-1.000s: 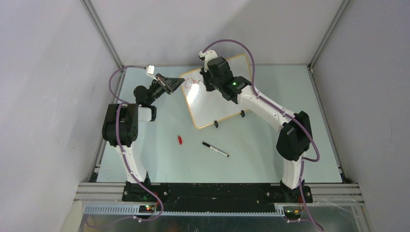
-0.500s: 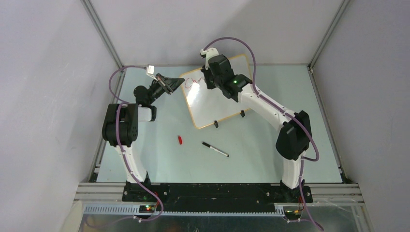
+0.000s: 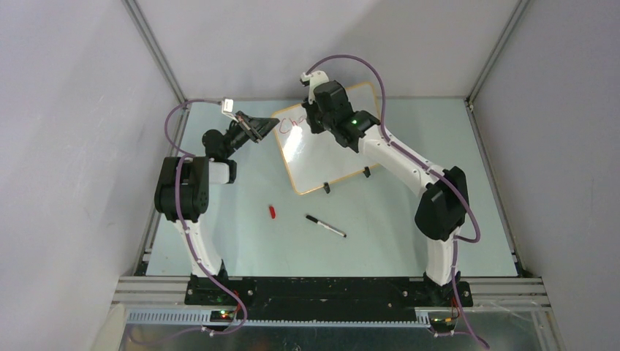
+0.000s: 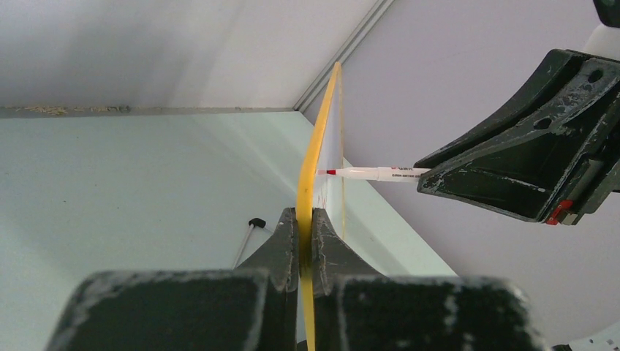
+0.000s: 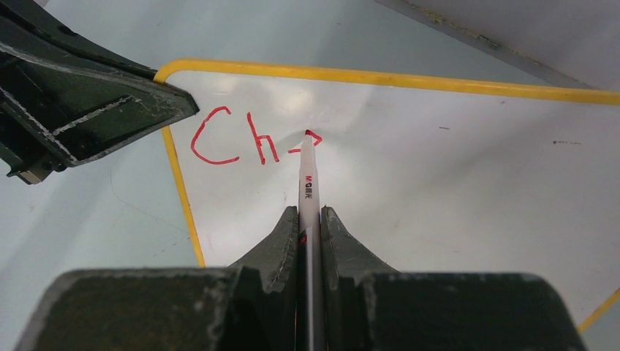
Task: Write a sentence on the whiteboard
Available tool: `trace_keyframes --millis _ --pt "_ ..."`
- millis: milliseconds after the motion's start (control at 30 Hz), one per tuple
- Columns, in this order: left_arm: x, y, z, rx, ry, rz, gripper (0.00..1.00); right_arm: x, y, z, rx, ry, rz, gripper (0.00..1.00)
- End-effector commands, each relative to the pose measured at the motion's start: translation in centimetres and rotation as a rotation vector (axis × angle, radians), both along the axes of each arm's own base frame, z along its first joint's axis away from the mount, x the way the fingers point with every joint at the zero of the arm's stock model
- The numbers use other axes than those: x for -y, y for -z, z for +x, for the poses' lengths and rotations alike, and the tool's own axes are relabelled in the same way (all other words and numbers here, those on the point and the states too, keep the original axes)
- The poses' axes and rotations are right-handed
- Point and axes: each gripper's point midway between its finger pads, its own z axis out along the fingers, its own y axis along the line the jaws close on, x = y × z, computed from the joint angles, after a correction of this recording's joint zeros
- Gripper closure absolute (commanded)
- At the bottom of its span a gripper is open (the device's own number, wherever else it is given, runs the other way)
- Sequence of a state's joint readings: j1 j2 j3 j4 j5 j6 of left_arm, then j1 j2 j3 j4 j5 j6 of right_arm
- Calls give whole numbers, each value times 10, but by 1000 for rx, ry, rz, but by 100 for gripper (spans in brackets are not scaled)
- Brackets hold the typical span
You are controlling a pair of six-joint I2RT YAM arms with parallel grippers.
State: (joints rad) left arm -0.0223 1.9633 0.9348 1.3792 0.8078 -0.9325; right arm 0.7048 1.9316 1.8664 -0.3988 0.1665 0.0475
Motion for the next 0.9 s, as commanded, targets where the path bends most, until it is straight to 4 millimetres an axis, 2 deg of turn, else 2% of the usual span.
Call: trace_keyframes --millis 0,867 --pt "17 -14 -16 138 58 82 100 -9 -8 5 18 -34 13 100" --pt "16 -14 -16 136 55 86 100 -6 3 -7 -25 -70 -41 100"
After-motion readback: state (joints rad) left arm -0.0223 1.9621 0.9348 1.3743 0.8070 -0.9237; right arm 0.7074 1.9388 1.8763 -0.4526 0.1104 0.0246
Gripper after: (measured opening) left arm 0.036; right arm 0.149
